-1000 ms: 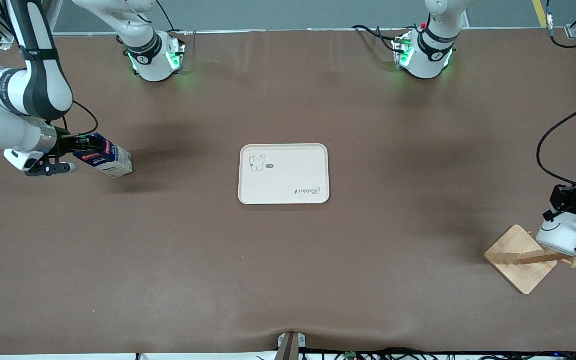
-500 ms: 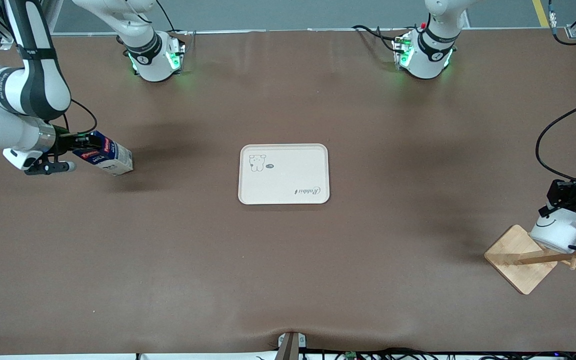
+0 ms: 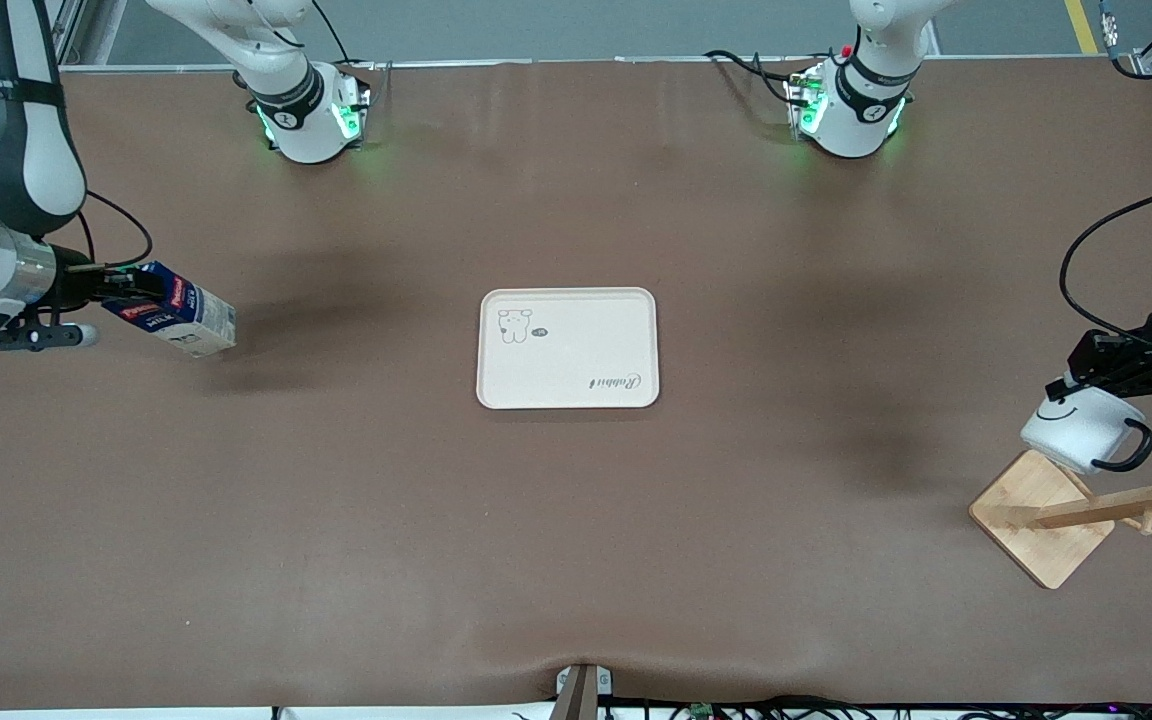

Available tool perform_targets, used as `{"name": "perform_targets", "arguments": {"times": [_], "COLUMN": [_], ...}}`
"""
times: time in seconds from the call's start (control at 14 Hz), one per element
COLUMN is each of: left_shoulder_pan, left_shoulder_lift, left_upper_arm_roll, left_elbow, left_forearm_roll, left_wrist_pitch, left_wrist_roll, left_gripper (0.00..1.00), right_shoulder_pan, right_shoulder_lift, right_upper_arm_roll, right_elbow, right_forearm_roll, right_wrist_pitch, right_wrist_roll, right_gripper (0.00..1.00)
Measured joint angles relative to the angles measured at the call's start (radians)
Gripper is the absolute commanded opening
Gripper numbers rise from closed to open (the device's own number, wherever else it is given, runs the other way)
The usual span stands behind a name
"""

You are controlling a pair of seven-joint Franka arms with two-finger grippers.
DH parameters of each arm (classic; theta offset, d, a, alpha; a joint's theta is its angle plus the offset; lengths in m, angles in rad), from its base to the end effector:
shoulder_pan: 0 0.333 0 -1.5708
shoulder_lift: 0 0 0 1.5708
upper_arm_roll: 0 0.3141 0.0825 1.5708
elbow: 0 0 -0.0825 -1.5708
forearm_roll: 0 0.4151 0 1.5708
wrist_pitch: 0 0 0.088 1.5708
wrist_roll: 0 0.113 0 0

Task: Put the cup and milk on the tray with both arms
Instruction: 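Lift the mug off the stand with the left gripper toward the tray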

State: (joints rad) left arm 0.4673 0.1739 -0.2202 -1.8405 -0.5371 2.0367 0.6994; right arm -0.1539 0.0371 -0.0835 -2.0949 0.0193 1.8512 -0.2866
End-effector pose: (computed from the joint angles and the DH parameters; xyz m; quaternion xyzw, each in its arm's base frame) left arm 0.6268 0.1314 0.4250 0.9612 -0.1003 0.1268 0.2236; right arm 0.5279 -0.1259 0.3599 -0.9899 -0.0202 0.1332 0.0433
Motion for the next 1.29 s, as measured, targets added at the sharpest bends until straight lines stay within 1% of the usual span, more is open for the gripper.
{"name": "perform_targets", "arguments": {"times": [0.14,0.21,0.36,0.5,0.64,0.71,0.86,1.07,1.29], "left_shoulder_pan": [0.000,0.000,-0.002,-0.011,-0.040,-0.064,-0.116,-0.180,-0.255], "left_shoulder_lift": [-0.017,-0.028,-0.042,-0.044,-0.043,-0.039,-0.022,0.021,0.046], "left_upper_arm_roll": [-0.025,-0.048,-0.118,-0.185,-0.224,-0.232,-0.235,-0.236,-0.237], "left_elbow": [0.001,0.006,0.039,0.074,0.087,0.091,0.114,0.170,0.193], "left_forearm_roll": [0.012,0.047,0.138,0.211,0.268,0.296,0.338,0.388,0.436], "left_wrist_pitch": [-0.026,-0.028,-0.030,-0.034,-0.038,-0.038,-0.044,-0.097,-0.111], "left_wrist_roll": [-0.072,-0.124,-0.251,-0.375,-0.490,-0.541,-0.624,-0.734,-0.859], "left_gripper": [0.00,0.00,0.00,0.00,0.00,0.00,0.00,0.00,0.00], "right_shoulder_pan": [0.000,0.000,-0.001,-0.005,-0.016,-0.020,-0.022,-0.022,-0.021], "right_shoulder_lift": [0.003,0.011,0.044,0.087,0.118,0.128,0.140,0.156,0.166], "right_upper_arm_roll": [0.000,0.000,0.000,0.000,-0.001,-0.001,-0.001,0.000,0.003], "right_elbow": [0.033,0.062,0.150,0.242,0.305,0.324,0.357,0.422,0.465], "right_forearm_roll": [0.000,0.000,0.000,0.000,0.000,0.000,0.000,0.000,0.000], "right_wrist_pitch": [-0.051,-0.095,-0.190,-0.244,-0.259,-0.259,-0.259,-0.261,-0.266], "right_wrist_roll": [0.000,0.000,0.000,0.000,0.000,0.000,0.000,0.000,0.000], "right_gripper": [0.21,0.21,0.21,0.10,0.08,0.00,0.00,0.00,0.00]}}
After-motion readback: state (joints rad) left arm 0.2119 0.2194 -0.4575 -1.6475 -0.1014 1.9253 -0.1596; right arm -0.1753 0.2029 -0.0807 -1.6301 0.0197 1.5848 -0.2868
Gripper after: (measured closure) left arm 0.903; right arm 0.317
